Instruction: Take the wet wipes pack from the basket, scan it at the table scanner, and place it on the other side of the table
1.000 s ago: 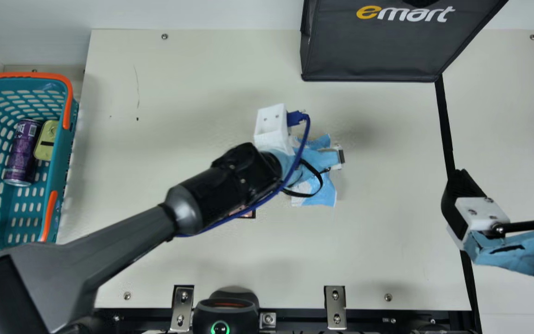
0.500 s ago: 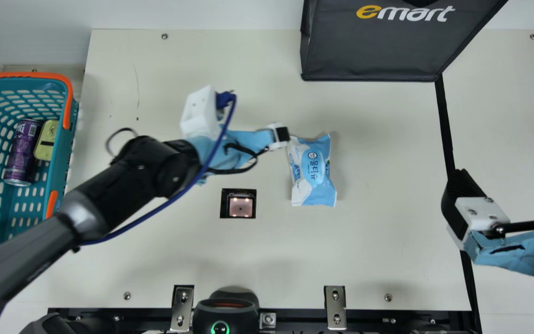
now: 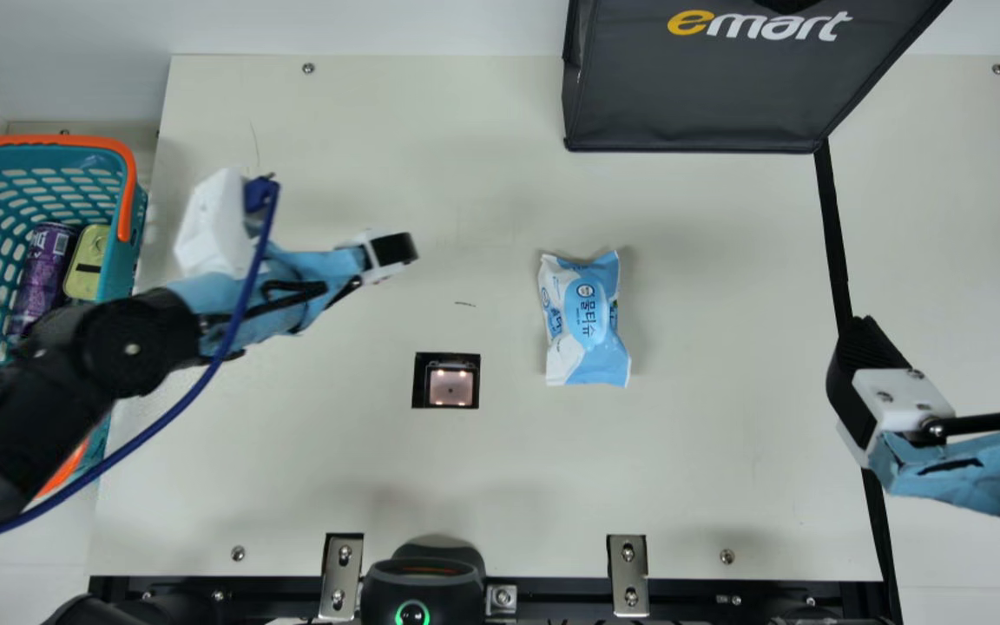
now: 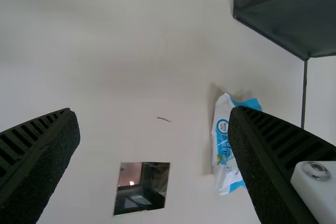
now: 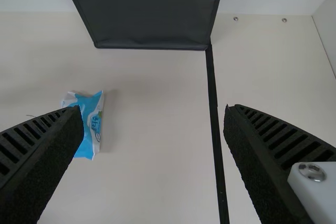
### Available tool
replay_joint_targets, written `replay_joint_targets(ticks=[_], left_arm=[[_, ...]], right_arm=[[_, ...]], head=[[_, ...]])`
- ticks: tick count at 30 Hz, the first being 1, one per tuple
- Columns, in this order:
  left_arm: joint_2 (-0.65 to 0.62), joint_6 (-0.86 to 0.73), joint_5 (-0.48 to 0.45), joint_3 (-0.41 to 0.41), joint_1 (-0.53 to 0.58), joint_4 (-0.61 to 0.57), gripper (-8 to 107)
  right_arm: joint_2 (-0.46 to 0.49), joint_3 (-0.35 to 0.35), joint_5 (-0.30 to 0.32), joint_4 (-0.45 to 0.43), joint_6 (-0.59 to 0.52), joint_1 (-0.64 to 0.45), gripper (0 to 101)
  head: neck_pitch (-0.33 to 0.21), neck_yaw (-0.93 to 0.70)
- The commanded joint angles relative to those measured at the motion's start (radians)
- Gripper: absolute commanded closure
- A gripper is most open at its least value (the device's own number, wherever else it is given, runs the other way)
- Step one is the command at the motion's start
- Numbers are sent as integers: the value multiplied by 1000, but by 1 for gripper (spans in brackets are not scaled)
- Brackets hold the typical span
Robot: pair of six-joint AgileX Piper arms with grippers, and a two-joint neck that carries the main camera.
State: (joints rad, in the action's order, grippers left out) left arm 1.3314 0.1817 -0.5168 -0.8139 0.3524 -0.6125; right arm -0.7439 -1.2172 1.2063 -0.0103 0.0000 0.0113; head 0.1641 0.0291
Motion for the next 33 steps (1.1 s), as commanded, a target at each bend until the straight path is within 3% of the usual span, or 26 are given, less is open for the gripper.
replay_joint_targets(ticks=[1,8,17,33], left_arm=[[-45,-129,-22,22,-72,-43,9],[-164,-310,-115,71,-217,-58,9],[-319,-436,-254,67,-331,69,9],[-527,-391,-472,-72,-335,352,9]], right_arm=[[0,0,0,0,0,0,6],[0,0,0,0,0,0,6],[0,0,0,0,0,0,6],[0,0,0,0,0,0,6]], head=[[-26,-2],[-26,-2],[-26,-2],[-26,-2]])
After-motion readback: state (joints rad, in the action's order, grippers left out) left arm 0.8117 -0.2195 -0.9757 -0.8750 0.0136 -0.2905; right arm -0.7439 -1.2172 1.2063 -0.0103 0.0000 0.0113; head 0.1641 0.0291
